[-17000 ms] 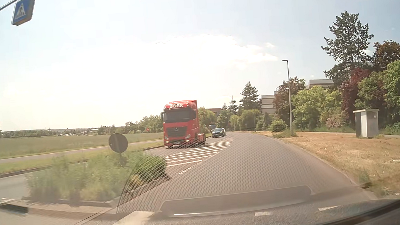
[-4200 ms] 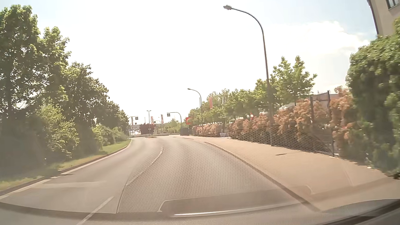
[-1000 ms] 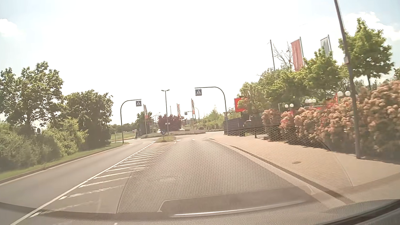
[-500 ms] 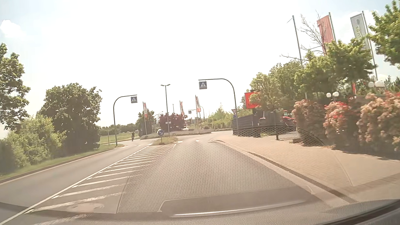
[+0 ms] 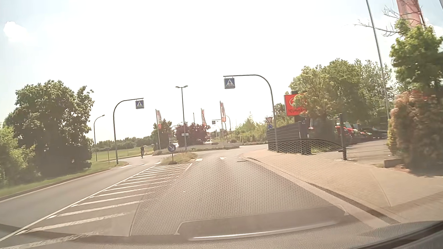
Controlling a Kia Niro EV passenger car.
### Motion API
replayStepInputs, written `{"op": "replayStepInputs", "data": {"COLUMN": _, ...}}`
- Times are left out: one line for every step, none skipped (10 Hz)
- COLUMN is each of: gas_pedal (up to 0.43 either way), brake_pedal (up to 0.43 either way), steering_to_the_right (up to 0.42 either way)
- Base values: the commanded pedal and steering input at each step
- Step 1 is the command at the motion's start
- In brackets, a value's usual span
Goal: Follow the waypoints while adhering to traffic rules and regulations
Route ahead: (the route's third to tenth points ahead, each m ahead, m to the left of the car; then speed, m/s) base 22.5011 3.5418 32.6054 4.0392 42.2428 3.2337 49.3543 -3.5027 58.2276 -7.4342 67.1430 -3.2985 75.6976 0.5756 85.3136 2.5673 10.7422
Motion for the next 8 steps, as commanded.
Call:
{"op": "replayStepInputs", "data": {"gas_pedal": 0.000, "brake_pedal": 0.159, "steering_to_the_right": -0.009}}
{"op": "replayStepInputs", "data": {"gas_pedal": 0.000, "brake_pedal": 0.140, "steering_to_the_right": -0.009}}
{"op": "replayStepInputs", "data": {"gas_pedal": 0.000, "brake_pedal": 0.110, "steering_to_the_right": -0.009}}
{"op": "replayStepInputs", "data": {"gas_pedal": 0.000, "brake_pedal": 0.091, "steering_to_the_right": -0.008}}
{"op": "replayStepInputs", "data": {"gas_pedal": 0.000, "brake_pedal": 0.085, "steering_to_the_right": -0.008}}
{"op": "replayStepInputs", "data": {"gas_pedal": 0.000, "brake_pedal": 0.079, "steering_to_the_right": -0.006}}
{"op": "replayStepInputs", "data": {"gas_pedal": 0.000, "brake_pedal": 0.079, "steering_to_the_right": -0.003}}
{"op": "replayStepInputs", "data": {"gas_pedal": 0.000, "brake_pedal": 0.079, "steering_to_the_right": -0.003}}
